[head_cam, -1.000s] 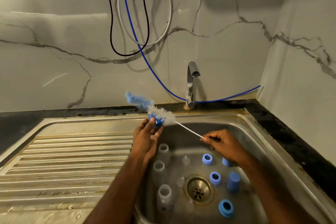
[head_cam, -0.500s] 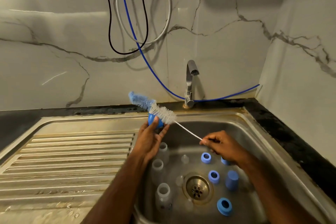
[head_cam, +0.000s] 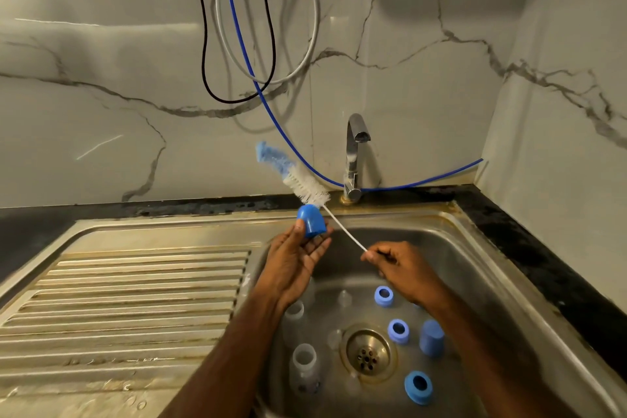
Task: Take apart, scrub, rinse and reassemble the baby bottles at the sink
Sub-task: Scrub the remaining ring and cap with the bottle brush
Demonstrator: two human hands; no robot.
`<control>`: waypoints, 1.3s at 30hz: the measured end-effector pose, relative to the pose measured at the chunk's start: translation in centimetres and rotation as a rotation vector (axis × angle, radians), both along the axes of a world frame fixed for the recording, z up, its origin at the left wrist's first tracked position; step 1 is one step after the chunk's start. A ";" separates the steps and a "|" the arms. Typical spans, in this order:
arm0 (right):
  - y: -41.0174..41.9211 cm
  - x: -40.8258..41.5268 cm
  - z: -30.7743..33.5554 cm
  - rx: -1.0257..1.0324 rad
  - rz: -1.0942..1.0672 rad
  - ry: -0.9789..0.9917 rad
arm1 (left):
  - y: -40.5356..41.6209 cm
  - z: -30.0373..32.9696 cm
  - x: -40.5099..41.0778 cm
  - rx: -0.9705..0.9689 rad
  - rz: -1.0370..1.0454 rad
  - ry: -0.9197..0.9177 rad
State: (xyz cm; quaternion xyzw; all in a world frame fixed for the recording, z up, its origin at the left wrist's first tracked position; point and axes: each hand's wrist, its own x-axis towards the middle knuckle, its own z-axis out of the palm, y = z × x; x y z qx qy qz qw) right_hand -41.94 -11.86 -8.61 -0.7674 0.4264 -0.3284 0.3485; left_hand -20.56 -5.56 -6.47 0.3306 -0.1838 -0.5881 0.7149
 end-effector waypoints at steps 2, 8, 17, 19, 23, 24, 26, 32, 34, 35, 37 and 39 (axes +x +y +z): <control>-0.1 -0.6 0.4 0.084 0.033 -0.030 | -0.1 0.2 0.3 -0.012 0.012 0.026; 0.1 -2.3 0.8 0.254 0.040 -0.099 | -0.3 0.0 1.1 0.004 0.066 0.049; 1.3 -0.8 1.7 0.345 0.091 -0.088 | -0.3 0.3 0.6 -0.029 0.041 0.063; 0.8 -2.4 1.8 0.383 0.119 -0.056 | -0.5 0.2 1.5 -0.039 0.097 0.085; 1.2 -2.0 1.7 0.338 0.104 -0.041 | -0.5 -0.6 1.5 -0.032 0.113 -0.095; 1.5 -1.4 1.7 0.303 0.096 -0.049 | -0.6 -0.8 1.1 -0.026 0.111 -0.178; 1.4 -0.7 1.5 0.247 0.090 -0.048 | -0.5 -0.9 0.9 -0.017 0.163 -0.346; 0.2 -2.6 1.1 0.192 0.064 -0.027 | -0.5 -1.6 3.2 -0.029 0.257 -0.832; 0.6 -1.8 1.2 0.115 0.066 0.015 | -0.5 -1.8 2.8 -0.063 0.252 -0.918; 0.6 -1.6 1.1 0.095 0.073 0.030 | -0.5 -1.7 2.6 -0.074 0.272 -0.921; 0.4 -2.0 1.3 0.102 0.082 0.025 | -0.5 -1.4 2.8 -0.069 0.333 -0.905; 0.0 -2.8 1.4 0.122 0.078 0.026 | -0.4 -1.4 3.5 -0.065 0.343 -0.901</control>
